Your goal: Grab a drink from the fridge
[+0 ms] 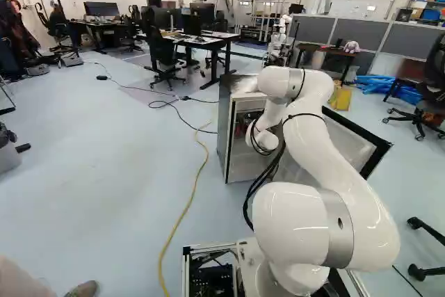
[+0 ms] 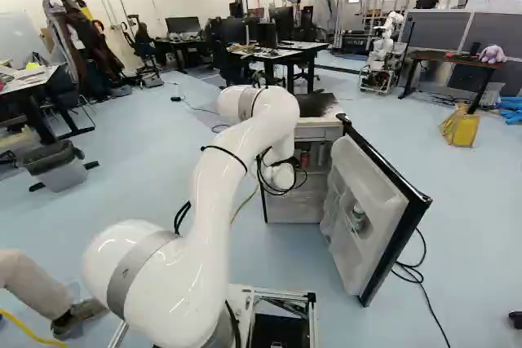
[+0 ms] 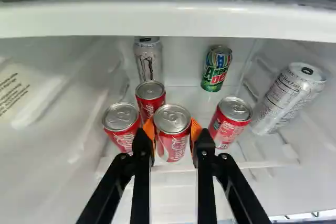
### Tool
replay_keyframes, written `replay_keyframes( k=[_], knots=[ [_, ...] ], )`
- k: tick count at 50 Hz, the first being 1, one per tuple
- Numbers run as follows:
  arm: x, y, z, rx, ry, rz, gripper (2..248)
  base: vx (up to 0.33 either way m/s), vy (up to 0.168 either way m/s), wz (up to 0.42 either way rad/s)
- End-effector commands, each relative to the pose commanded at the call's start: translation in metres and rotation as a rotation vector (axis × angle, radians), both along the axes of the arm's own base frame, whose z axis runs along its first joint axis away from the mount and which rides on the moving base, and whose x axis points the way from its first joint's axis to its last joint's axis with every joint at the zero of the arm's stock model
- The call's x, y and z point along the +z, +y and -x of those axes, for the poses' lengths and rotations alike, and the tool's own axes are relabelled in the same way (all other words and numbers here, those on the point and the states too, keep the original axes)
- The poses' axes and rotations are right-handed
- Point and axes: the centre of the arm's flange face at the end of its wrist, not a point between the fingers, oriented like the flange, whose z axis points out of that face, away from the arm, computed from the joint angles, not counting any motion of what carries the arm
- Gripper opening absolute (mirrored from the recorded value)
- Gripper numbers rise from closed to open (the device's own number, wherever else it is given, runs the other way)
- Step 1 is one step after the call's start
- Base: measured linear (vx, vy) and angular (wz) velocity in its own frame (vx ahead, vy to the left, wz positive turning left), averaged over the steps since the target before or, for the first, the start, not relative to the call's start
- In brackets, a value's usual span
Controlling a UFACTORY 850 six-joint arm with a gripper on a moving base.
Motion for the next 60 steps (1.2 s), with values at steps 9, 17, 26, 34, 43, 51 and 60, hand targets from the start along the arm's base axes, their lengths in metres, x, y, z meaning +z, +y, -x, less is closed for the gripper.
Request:
replay_keyframes(
  k=[9,17,26,34,43,51,60],
  knots=[
    [0.005,0.004,0.01,0.001,0.017,-0.005,86,0.0,0.0,0.0],
    [0.008,0.007,0.02,0.002,0.032,-0.01,86,0.0,0.0,0.0],
    [0.012,0.011,0.033,0.002,0.052,-0.016,86,0.0,0.0,0.0],
    [0.02,0.015,0.046,0.002,0.069,-0.021,86,0.0,0.0,0.0],
    [0.035,0.019,0.061,0.001,0.083,-0.025,86,0.0,0.0,0.0],
    [0.048,0.023,0.075,0.0,0.093,-0.028,86,0.0,0.0,0.0],
    [0.064,0.027,0.091,0.0,0.104,-0.031,86,0.0,0.0,0.0]
  ],
)
